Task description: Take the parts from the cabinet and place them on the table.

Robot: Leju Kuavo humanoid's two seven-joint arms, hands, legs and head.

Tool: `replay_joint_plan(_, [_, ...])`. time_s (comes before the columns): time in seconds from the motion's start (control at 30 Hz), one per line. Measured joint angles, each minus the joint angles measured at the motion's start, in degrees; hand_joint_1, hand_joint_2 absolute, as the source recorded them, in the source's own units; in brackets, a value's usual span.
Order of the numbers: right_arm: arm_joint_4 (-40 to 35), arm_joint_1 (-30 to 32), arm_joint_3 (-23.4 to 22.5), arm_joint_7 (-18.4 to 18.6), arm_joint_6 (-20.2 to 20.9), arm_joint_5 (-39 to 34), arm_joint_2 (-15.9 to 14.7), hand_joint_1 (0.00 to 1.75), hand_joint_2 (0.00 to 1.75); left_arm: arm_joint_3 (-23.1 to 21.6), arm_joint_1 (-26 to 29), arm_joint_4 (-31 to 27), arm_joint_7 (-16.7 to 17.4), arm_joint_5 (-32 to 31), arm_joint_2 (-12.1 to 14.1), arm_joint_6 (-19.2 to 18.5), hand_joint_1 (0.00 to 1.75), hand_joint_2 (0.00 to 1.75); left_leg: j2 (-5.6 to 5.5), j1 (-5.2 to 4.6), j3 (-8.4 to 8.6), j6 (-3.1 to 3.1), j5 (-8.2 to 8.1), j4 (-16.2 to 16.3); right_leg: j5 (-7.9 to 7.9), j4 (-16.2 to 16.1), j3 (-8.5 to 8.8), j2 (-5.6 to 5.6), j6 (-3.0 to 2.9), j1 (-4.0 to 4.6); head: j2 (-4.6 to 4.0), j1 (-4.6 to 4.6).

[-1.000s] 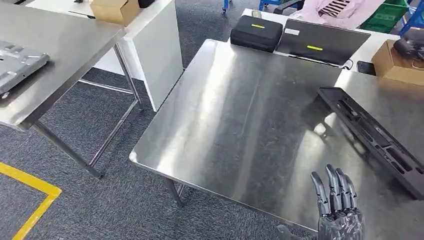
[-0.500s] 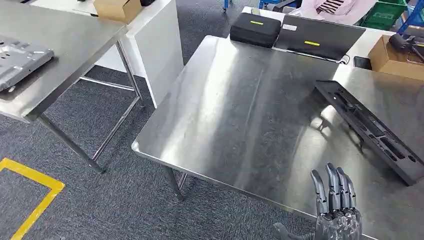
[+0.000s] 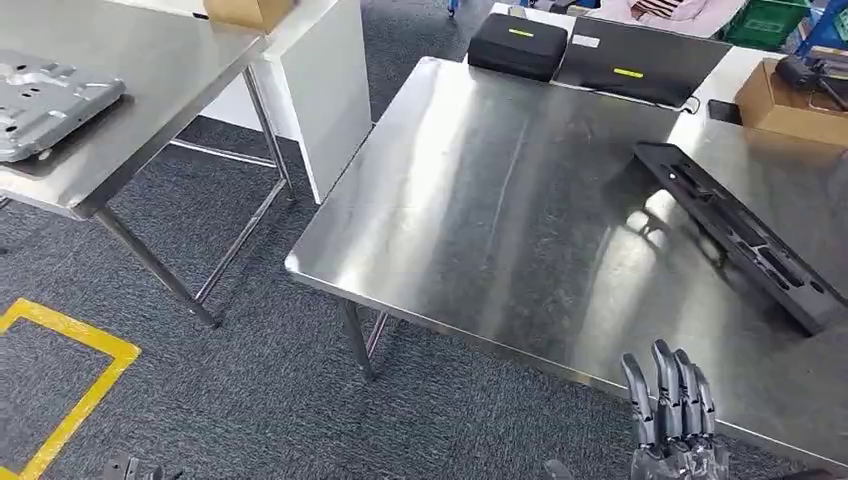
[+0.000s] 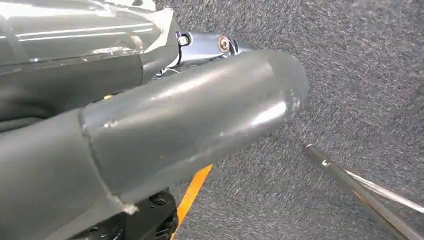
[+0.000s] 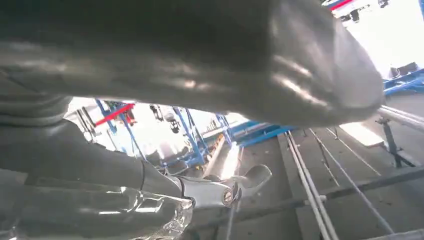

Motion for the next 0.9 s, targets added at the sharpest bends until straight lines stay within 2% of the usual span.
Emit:
replay_joint_plan(0.03, [0.00,-0.04,0.46,0.17,0.13,0.26,0.39,0.00,0.00,0.13,-0.11,0.00,-0.09,-0.02,0.00,0.00,0.00,0.00,0.02,0.01,-0.12,-0.35,0.32,-0.01,0.11,0.15,-0.82,0.00,-0.25,0.02,0.00,0.07])
replay_joint_plan(0.07, [0.00,-0.14,0.79,0.20,0.26,0.33,0.81,0.00,0.00,0.24,-0.19,0.00,-0.09,-0.04,-0.02,0.00,0.00,0.00,0.00,0.10,-0.14,-0.63,0.62,-0.03,0.27,0.34,-0.95,-0.01,-0.51,0.16,0.00,0.05])
replay_joint_plan(0.1, [0.02,-0.29,1.14,-0.02,0.68,0.22,1.29,0.00,0.00,0.50,-0.24,-0.04,-0.09,-0.02,-0.11,0.00,0.00,0.00,-0.14,0.05,-0.26,-0.89,0.74,0.22,0.80,-0.05,-1.27,-0.08,-1.30,-0.69,0.00,0.02])
replay_joint_plan(0.13, [0.02,-0.80,1.63,-0.46,1.13,-0.20,1.85,0.00,0.00,0.87,-0.26,-0.35,-0.05,0.02,-0.34,0.00,0.00,0.00,-0.43,0.37,-0.86,-1.20,-0.80,1.16,1.22,0.05,-1.41,-0.37,-1.89,-1.14,0.00,0.07])
replay_joint_plan(0.17, [0.00,-1.14,1.92,-0.94,1.44,-0.57,2.30,0.00,0.00,1.09,-0.21,-0.78,0.11,0.11,-0.70,-0.02,0.00,0.00,-0.47,0.47,-1.53,-1.53,-4.21,3.56,1.68,0.05,-1.94,-0.39,-2.77,-1.08,0.00,-0.22])
replay_joint_plan(0.2, [0.00,-1.31,2.10,-1.25,1.82,-0.99,2.82,0.00,0.00,1.20,-0.25,-1.16,0.18,0.18,-1.03,-0.04,0.00,0.00,-0.52,0.61,-2.51,-1.89,-7.82,7.42,2.17,0.06,-2.45,-0.49,-3.30,-0.92,0.00,-0.46])
replay_joint_plan(0.23, [0.00,-1.36,2.25,-1.71,1.95,-1.78,3.12,0.00,0.00,1.49,-0.26,-1.66,0.24,0.37,-1.25,-0.31,0.00,0.00,-0.60,0.74,-3.64,-2.23,-10.40,11.64,2.62,0.15,-3.01,-0.66,-3.40,-0.80,0.00,-0.35])
replay_joint_plan(0.27, [0.00,-1.36,2.27,-2.61,2.01,-2.85,3.30,0.00,0.00,1.90,-0.09,-2.30,0.39,0.88,-1.66,-0.66,0.00,0.00,-0.59,0.95,-4.47,-2.59,-11.87,15.62,3.07,0.33,-3.76,-0.72,-3.40,-0.72,0.00,-0.37])
replay_joint_plan(0.3, [0.02,-1.38,2.27,-3.75,2.10,-4.21,3.41,0.00,0.00,2.16,0.27,-3.01,0.63,1.70,-1.99,-1.18,0.00,0.00,-0.59,1.13,-4.30,-2.80,-11.53,17.12,3.38,0.66,-4.44,-0.72,-3.30,-0.70,0.00,-0.37])
replay_joint_plan(0.33, [0.04,-1.42,2.25,-4.84,2.10,-5.58,3.47,0.00,0.00,2.27,0.62,-3.59,0.90,2.50,-2.21,-1.47,0.00,0.00,-0.58,1.37,-3.09,-2.98,-10.02,16.30,3.54,1.06,-5.15,-0.72,-3.05,-0.75,0.00,-0.39])
replay_joint_plan(0.37, [0.22,-1.64,2.23,-5.93,2.05,-7.07,3.58,0.00,0.00,2.36,0.94,-4.31,1.14,3.39,-2.41,-1.71,0.00,0.00,-0.54,1.71,-0.58,-3.14,-7.79,12.91,3.73,1.66,-5.61,-0.69,-2.77,-0.87,0.00,-0.41])
replay_joint_plan(0.4, [0.37,-1.87,2.21,-6.79,1.86,-8.37,3.63,0.00,0.00,2.43,1.15,-4.98,1.38,4.21,-2.53,-1.90,0.00,0.00,-0.50,1.96,2.54,-3.24,-6.04,8.12,3.83,2.34,-6.13,-0.67,-2.59,-0.99,0.00,-0.41])
replay_joint_plan(0.43, [0.52,-2.17,2.20,-7.60,1.69,-9.79,3.65,0.00,0.00,2.45,1.34,-5.55,1.42,4.92,-2.64,-2.19,0.00,0.00,-0.50,2.18,5.64,-3.32,-5.28,3.12,3.86,3.08,-6.74,-0.70,-2.49,-0.97,0.00,-0.43])
replay_joint_plan(0.47, [0.72,-2.44,2.16,-8.07,1.64,-10.50,3.65,0.00,0.00,2.47,1.37,-5.77,1.51,5.27,-2.91,-2.25,0.00,0.00,-0.80,1.80,6.80,-3.31,-6.65,0.99,4.11,3.58,-7.59,-0.70,-2.09,-0.69,0.00,-0.48])
replay_joint_plan(0.5, [0.96,-2.85,2.16,-8.37,1.62,-10.88,3.63,0.00,0.00,2.51,1.62,-6.31,1.66,5.49,-2.95,-2.36,0.00,0.00,-0.88,1.60,6.04,-2.64,-6.25,1.05,4.47,3.67,-8.04,-0.73,-1.56,-0.60,0.00,-0.32])
replay_joint_plan(0.57, [1.27,-3.15,2.14,-8.46,1.57,-11.28,3.65,0.00,0.00,2.56,2.11,-6.93,1.71,5.64,-3.17,-2.36,0.00,0.00,-0.83,1.15,5.28,-2.01,-5.95,1.11,5.21,3.60,-8.44,-0.78,-0.46,-0.63,0.00,-0.35])
replay_joint_plan(0.6, [1.38,-3.16,2.12,-8.48,1.57,-11.35,3.65,0.00,0.00,2.56,2.24,-7.13,1.73,5.64,-3.32,-2.36,0.00,0.00,-0.74,1.03,5.00,-1.15,-5.34,0.67,5.71,3.39,-8.69,-0.77,0.27,-0.39,0.00,-0.35])
replay_joint_plan(0.63, [1.53,-3.28,2.05,-8.55,1.57,-11.41,3.58,0.00,0.00,2.60,2.23,-7.30,1.73,5.75,-3.63,-2.36,0.00,0.00,-0.42,1.47,4.64,-0.05,-4.50,0.19,4.88,4.18,-9.17,-0.71,0.28,-0.64,0.00,-0.39])
replay_joint_plan(0.67, [1.66,-3.30,2.01,-8.59,1.57,-11.43,3.58,0.00,0.00,2.58,2.20,-7.58,1.73,5.81,-3.67,-2.38,0.00,0.00,-0.45,1.20,3.80,0.54,-3.97,0.11,2.57,6.07,-10.44,-0.53,-0.23,-0.53,0.00,-0.18])
replay_joint_plan(0.7, [1.77,-3.41,1.88,-8.68,1.55,-11.48,3.60,0.00,0.00,2.58,2.23,-7.78,1.73,5.84,-3.67,-2.38,0.00,0.00,-0.33,1.12,3.14,1.14,-3.44,0.12,-0.38,9.77,-11.72,-0.41,-0.79,-0.75,0.00,0.11])
replay_joint_plan(0.73, [1.92,-3.44,1.81,-8.77,1.53,-11.52,3.60,0.00,0.00,2.62,2.26,-7.78,1.73,5.92,-3.69,-2.38,0.00,0.00,-0.24,1.01,2.43,1.24,-2.85,0.13,-2.96,14.02,-13.05,-0.35,-1.05,-0.81,0.00,0.09])
replay_joint_plan(0.77, [2.12,-3.52,1.75,-9.14,1.53,-12.03,3.60,0.00,0.00,2.64,2.28,-7.78,1.77,6.08,-3.72,-2.38,0.00,0.00,-0.19,0.90,1.57,1.23,-2.25,0.15,-4.89,18.44,-14.22,-0.28,-0.98,-0.84,0.00,0.07])
replay_joint_plan(0.8, [2.34,-3.64,1.72,-9.51,1.57,-12.79,3.60,0.00,0.00,2.67,2.32,-7.78,1.95,6.25,-3.76,-2.40,0.00,0.00,-0.14,0.83,0.93,1.16,-1.74,0.17,-5.26,20.60,-14.45,-0.22,-0.56,-0.80,0.00,0.27])
replay_joint_plan(0.83, [2.65,-3.89,1.70,-9.99,1.68,-13.60,3.58,0.00,0.00,2.67,2.45,-7.80,2.17,6.67,-3.80,-2.40,0.00,0.00,-0.10,0.81,0.13,1.07,-1.10,0.21,-4.32,20.71,-13.50,-0.21,0.12,-0.83,0.00,0.20])
replay_joint_plan(0.87, [3.01,-4.20,1.70,-10.40,1.83,-14.32,3.56,0.00,0.00,2.67,2.57,-7.82,2.34,6.99,-3.87,-2.40,0.00,0.00,-0.08,0.81,-0.64,0.89,-0.51,0.28,-2.29,18.17,-11.27,-0.21,0.91,-0.89,0.00,0.26])
replay_joint_plan(0.9, [3.28,-4.53,1.70,-10.65,1.86,-14.93,3.56,0.00,0.00,2.67,2.73,-7.91,2.45,7.35,-3.91,-2.38,0.00,0.00,-0.09,0.82,-1.26,0.70,0.01,0.31,-0.39,14.10,-8.32,-0.21,1.44,-0.92,0.00,0.24])
